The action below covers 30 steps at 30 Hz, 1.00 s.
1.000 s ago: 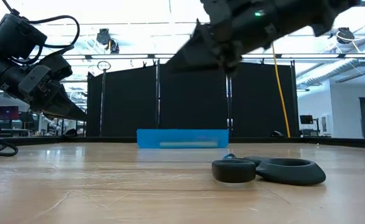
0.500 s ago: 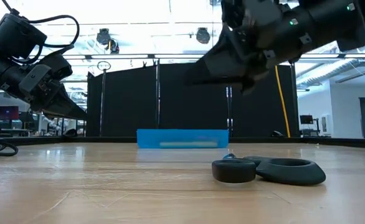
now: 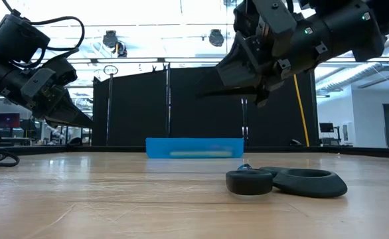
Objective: Pick & place school supplies into a supply box
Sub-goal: Put the black scissors into the blue supply box
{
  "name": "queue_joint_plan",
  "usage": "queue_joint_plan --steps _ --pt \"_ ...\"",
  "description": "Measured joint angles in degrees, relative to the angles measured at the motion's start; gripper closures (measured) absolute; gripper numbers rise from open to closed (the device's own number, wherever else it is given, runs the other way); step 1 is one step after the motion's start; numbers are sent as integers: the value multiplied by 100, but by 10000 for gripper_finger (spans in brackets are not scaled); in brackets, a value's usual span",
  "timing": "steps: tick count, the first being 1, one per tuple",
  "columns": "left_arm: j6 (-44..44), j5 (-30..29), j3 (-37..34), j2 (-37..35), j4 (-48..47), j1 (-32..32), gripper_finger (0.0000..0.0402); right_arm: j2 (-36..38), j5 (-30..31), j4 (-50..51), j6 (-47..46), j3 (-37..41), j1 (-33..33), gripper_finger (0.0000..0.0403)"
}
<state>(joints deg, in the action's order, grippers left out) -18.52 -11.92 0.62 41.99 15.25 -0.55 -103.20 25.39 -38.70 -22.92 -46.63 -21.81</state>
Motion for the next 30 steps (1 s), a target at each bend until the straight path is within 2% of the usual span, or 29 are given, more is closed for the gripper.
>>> queue_joint_plan --steps 21,30 --pt "-182 0 0 -1 0 0 371 -26 0 0 140 -2 12 344" --pt "-267 -9 0 -1 0 1 371 -26 -4 339 243 -2 3 344"
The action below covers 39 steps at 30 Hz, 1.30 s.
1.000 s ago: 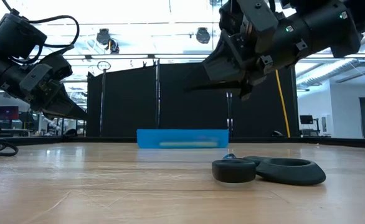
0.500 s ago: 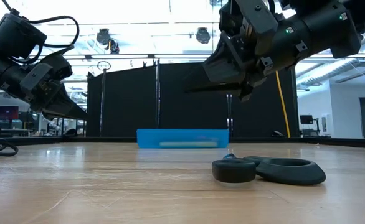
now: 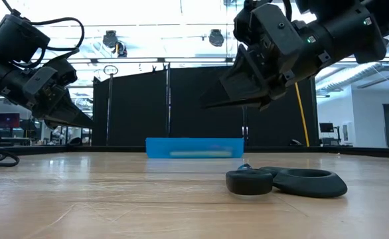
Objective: Pick & place school supplies into a supply box
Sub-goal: Put the black scissors into the blue supply box
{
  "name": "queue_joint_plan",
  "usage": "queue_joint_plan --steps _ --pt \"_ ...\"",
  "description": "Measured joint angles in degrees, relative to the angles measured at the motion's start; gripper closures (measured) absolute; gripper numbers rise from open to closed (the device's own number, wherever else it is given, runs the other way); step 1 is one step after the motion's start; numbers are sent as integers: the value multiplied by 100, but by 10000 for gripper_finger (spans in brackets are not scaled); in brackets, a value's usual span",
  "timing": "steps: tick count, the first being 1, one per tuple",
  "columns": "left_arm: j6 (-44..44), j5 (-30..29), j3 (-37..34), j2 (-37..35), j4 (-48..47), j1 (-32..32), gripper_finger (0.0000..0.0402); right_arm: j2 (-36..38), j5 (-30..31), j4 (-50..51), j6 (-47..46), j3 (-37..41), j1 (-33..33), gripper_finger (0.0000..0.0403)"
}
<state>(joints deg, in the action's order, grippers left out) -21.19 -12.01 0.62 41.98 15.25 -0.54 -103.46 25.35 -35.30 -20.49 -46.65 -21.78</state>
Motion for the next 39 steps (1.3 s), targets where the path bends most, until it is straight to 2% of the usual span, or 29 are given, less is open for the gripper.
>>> queue_joint_plan --steps 19,22,31,34,39 --pt "-11 -2 -1 0 1 -1 371 0 -19 114 -145 0 -83 340" --pt "-11 -2 0 2 0 -2 371 0 -26 141 -243 0 -83 323" --pt "-10 -5 0 1 2 -2 371 -44 -7 174 -305 -9 -83 234" --pt "-9 -5 0 0 4 0 371 -44 -12 250 -379 -9 -83 220" --pt "-9 -5 -2 2 2 0 371 -50 -32 986 -1142 -7 -83 217"
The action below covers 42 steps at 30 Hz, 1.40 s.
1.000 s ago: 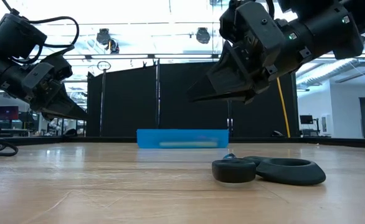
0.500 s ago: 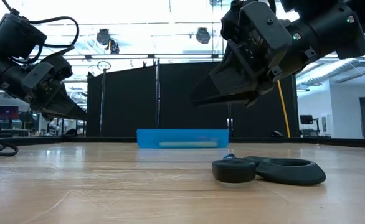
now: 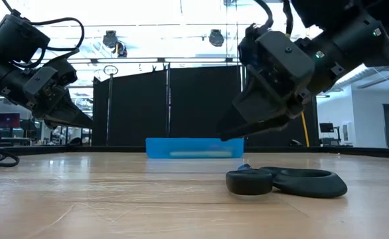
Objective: Pick & place school supplies into a supply box
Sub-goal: Put the black scissors into the blue supply box
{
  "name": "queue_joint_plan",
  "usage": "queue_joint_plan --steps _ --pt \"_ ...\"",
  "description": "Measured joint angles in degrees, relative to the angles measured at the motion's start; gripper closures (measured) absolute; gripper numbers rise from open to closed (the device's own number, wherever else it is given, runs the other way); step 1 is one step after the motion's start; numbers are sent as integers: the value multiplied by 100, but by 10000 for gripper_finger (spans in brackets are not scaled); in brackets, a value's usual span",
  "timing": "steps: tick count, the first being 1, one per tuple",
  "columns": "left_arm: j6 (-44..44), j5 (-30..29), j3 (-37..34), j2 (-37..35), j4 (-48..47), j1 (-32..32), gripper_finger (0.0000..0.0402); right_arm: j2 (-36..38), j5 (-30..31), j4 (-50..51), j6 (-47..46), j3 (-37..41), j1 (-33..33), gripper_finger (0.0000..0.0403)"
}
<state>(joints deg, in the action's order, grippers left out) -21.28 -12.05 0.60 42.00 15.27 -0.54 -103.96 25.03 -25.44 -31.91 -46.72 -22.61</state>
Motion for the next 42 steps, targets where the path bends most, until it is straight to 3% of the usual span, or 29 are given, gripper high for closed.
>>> queue_joint_plan --steps 10,17,24,28,35,42 --pt "2 -2 1 -1 2 -1 371 31 -151 -395 -450 0 2 230" --pt "8 -3 2 -1 42 0 371 33 -996 -580 -1306 -2 -111 241" --pt "7 -4 2 -2 340 0 371 158 -750 -529 -2003 -97 -700 260" --pt "10 -7 2 -1 479 -5 371 278 -730 -120 -2432 -340 -895 272" --pt "16 -7 4 1 659 -7 371 600 -945 1672 -3487 -814 -979 276" --pt "9 -2 3 27 822 -7 371 710 -1428 2006 -4751 -931 -1010 276"
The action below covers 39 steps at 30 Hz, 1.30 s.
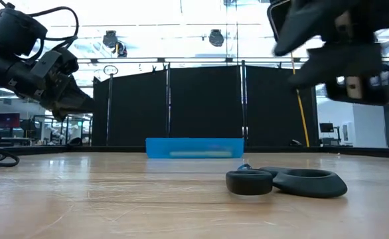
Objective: Pick & place school supplies into a supply box
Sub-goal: Put the black scissors into the blue supply box
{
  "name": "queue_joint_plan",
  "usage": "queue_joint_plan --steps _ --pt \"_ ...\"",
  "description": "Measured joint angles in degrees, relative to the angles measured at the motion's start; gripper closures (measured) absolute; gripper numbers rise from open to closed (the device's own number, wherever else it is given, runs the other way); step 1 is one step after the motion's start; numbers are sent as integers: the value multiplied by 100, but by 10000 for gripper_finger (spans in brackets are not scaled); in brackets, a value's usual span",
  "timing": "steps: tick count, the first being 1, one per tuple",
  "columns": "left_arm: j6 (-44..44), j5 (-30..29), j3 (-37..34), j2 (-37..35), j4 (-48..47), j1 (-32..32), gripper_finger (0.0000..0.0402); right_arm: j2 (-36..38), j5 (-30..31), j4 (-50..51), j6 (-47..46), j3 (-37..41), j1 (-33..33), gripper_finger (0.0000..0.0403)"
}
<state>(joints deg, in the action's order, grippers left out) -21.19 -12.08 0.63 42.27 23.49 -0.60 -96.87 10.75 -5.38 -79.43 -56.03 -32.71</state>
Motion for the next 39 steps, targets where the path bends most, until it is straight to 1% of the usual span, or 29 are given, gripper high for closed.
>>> queue_joint_plan --steps 2,4,9,11,14,17,29,33,39 --pt "5 2 -1 -10 -18 0 371 -13 -175 131 -250 -59 -12 276" --pt "5 1 2 10 103 0 371 -34 -206 404 -512 -103 -43 276" --pt "50 -14 -1 3 146 0 371 -35 -212 690 -824 -125 -41 276" --pt "117 -44 -1 3 189 0 371 -42 -337 775 -851 -127 -39 276" --pt "209 -45 -1 3 318 0 371 -116 -359 793 -954 -127 -39 276" --pt "278 -48 -1 3 428 0 371 -239 -496 719 -972 -130 -31 276" --pt "271 -44 -1 5 332 0 371 -829 -510 694 -784 -431 47 276" --pt "273 -42 -1 10 330 0 371 -904 -542 811 -597 -541 112 276" --pt "273 1 -1 10 326 0 371 -902 -649 1611 -485 -695 153 276"
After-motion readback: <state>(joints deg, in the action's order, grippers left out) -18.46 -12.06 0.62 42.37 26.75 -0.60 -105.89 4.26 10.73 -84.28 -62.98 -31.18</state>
